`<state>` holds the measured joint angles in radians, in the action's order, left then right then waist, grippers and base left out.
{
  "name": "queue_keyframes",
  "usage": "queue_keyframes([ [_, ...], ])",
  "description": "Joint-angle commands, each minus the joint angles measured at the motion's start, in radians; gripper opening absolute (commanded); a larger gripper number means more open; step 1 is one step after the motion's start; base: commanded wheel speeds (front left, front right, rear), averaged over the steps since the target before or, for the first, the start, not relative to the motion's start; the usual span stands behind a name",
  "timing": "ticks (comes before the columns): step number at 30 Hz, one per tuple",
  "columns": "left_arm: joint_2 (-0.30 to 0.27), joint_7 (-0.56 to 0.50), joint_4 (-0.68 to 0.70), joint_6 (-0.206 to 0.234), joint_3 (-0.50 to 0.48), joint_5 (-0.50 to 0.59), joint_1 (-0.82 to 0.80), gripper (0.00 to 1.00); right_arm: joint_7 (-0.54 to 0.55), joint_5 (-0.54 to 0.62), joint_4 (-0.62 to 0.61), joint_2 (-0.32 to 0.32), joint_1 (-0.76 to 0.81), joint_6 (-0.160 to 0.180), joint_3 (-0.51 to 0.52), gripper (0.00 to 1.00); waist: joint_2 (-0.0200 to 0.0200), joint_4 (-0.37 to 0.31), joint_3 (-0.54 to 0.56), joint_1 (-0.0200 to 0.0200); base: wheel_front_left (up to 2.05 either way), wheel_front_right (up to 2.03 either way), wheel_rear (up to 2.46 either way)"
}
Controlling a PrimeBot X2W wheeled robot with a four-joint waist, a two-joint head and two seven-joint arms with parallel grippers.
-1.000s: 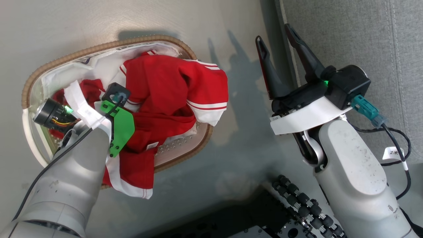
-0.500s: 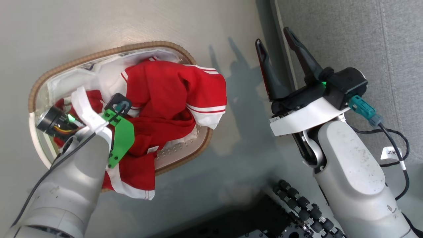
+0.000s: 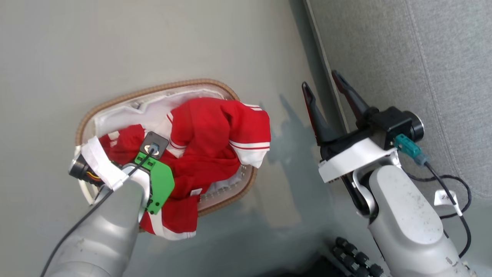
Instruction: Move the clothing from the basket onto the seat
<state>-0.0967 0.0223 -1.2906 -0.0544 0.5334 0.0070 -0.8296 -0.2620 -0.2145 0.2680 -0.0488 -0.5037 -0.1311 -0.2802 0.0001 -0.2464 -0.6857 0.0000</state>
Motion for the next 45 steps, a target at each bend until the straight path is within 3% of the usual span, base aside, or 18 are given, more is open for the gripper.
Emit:
queue_keyframes([
  [1,0.012,0.027,0.002,-0.009,-0.004,-0.013,0.026,0.0,-0.004,0.009,0.012,-0.005,0.026,0.0,0.008,1.0,-0.0001,0.06,0.109,0.0,0.0,0.0,0.0],
  [12,0.045,0.214,0.017,-0.051,-0.059,-0.161,0.13,0.0,-0.004,0.033,0.082,-0.005,0.141,0.001,0.041,1.0,-0.0001,0.147,0.318,0.0,0.0,0.0,0.0],
  [20,0.045,0.244,0.182,-0.059,-0.005,-0.286,0.213,0.0,-0.004,0.025,0.106,-0.005,0.222,0.001,0.05,1.0,-0.0001,0.186,0.452,0.0,0.0,0.0,0.0],
  [36,0.045,0.243,0.597,0.021,0.041,-0.375,0.314,0.0,-0.004,0.039,0.128,-0.005,0.338,0.001,0.038,1.0,-0.0001,0.197,0.636,0.0,0.0,0.0,0.0],
  [45,0.045,0.242,0.798,0.049,0.034,-0.385,0.323,0.0,-0.004,0.049,0.121,-0.005,0.372,0.001,0.027,1.0,-0.0001,0.188,0.675,0.0,0.0,0.0,0.0],
])
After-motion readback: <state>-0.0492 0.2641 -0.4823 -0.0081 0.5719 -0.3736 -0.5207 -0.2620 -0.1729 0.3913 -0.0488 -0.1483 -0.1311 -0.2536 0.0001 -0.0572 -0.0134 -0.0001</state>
